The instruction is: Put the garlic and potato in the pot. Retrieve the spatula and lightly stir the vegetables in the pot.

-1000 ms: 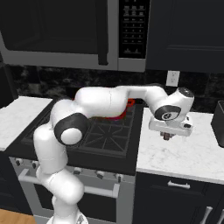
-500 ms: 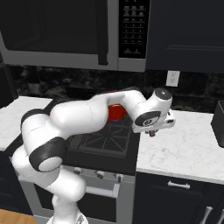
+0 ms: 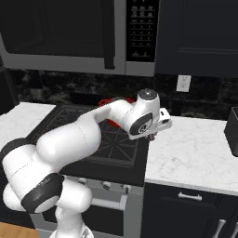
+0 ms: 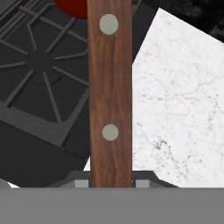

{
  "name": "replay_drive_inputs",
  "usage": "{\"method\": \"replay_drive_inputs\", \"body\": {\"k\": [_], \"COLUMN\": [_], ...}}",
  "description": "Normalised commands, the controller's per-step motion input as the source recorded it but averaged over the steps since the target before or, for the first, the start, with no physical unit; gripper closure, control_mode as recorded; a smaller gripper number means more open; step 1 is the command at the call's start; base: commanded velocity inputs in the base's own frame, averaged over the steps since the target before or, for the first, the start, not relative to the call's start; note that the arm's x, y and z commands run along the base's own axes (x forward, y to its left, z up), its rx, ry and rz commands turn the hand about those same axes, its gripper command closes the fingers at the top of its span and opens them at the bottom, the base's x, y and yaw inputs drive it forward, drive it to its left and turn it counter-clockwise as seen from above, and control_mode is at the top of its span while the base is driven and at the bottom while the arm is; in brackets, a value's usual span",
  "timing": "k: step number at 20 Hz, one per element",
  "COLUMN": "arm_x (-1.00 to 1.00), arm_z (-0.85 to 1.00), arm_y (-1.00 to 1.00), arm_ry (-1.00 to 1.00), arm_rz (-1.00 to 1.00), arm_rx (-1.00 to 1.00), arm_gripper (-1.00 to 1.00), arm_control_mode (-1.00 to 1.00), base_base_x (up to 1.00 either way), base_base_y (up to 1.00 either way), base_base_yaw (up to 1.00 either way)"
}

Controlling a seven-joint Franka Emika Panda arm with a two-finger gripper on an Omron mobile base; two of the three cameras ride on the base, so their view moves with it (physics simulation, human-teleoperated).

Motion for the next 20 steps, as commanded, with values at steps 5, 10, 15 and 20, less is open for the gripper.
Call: {"method": "replay_drive_inputs", "body": {"k": [5, 10, 15, 20], "arm_x": [0.07, 0.0, 0.0, 0.22], "arm_z": [0.32, 0.06, 0.05, 0.29], "arm_y": [0.4, 0.05, 0.11, 0.2], "arm_ry": [0.0, 0.0, -0.06, -0.01], "arm_rz": [0.02, 0.03, 0.03, 0.02], "arm_rx": [-0.19, -0.24, -0.22, -0.25], "arm_gripper": [1.0, 1.0, 1.0, 1.0], "arm_control_mode": [-1.0, -1.0, -1.0, -1.0], "base_base_x": [0.0, 0.0, 0.0, 0.0], "base_base_y": [0.0, 0.0, 0.0, 0.0], "base_base_yaw": [0.0, 0.0, 0.0, 0.0]}}
